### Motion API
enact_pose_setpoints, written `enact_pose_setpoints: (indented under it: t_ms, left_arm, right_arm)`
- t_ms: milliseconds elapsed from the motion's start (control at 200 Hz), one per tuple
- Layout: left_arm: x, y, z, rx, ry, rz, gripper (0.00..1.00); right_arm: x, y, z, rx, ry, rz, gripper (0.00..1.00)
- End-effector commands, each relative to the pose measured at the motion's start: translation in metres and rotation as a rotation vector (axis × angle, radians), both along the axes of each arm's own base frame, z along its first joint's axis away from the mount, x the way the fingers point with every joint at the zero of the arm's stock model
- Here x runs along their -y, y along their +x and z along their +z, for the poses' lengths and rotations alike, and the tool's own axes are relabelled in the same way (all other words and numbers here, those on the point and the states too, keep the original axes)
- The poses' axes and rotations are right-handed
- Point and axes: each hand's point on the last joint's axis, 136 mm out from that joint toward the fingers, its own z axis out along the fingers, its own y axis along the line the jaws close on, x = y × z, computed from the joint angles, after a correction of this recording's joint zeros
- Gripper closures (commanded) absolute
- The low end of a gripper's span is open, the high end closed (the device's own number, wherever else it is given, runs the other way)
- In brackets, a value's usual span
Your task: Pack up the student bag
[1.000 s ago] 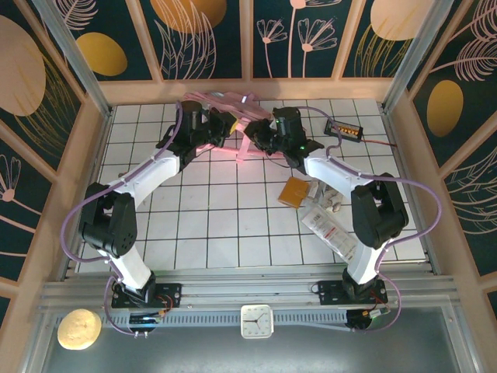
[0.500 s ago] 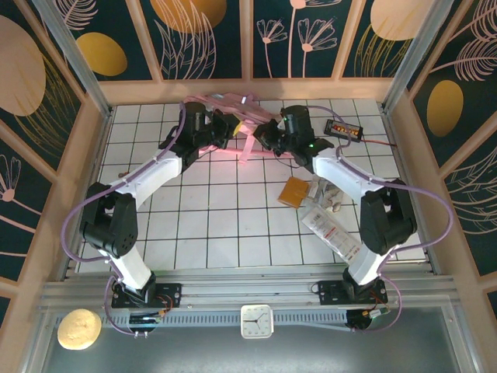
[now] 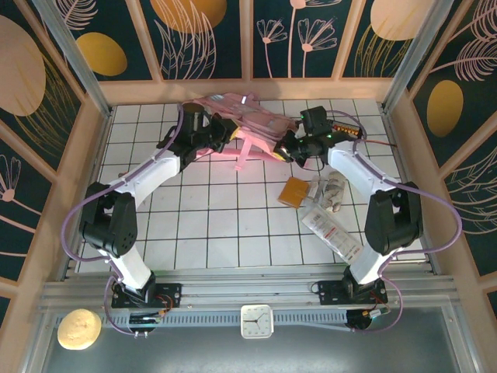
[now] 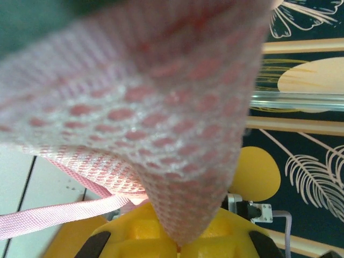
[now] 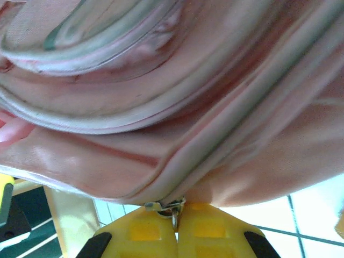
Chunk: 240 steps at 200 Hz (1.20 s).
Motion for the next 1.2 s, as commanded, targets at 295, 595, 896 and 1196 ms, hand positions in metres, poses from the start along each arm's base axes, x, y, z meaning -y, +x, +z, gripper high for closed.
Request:
enact_pose_setpoints:
  t_ms: [295, 595, 896, 1196]
  left_arm:
    - [-0.052, -0.014, -0.005, 0.059, 0.113, -0.042, 1.00]
    - [-0.056, -0.056, -0.043, -0.023, 0.195, -0.148, 0.19]
    - [-0.057, -0.099, -0.057, -0.135, -0.012, -0.080, 0.01]
    - [-0.035, -0.098, -0.050, -0.174, -0.185, -0.050, 0.01]
  right_arm:
    - [0.011, -0.005, -0.032, -0.080, -0.065, 0.128, 1.00]
    - [-0.042, -0.005, -0.012, -0.040, -0.006, 0.240, 1.00]
    - [-0.091, -0.021, -0.006, -0.042, 0.060, 0.342, 1.00]
    - [-0.115, -0.023, 0.012, -0.020, 0.070, 0.403, 1.00]
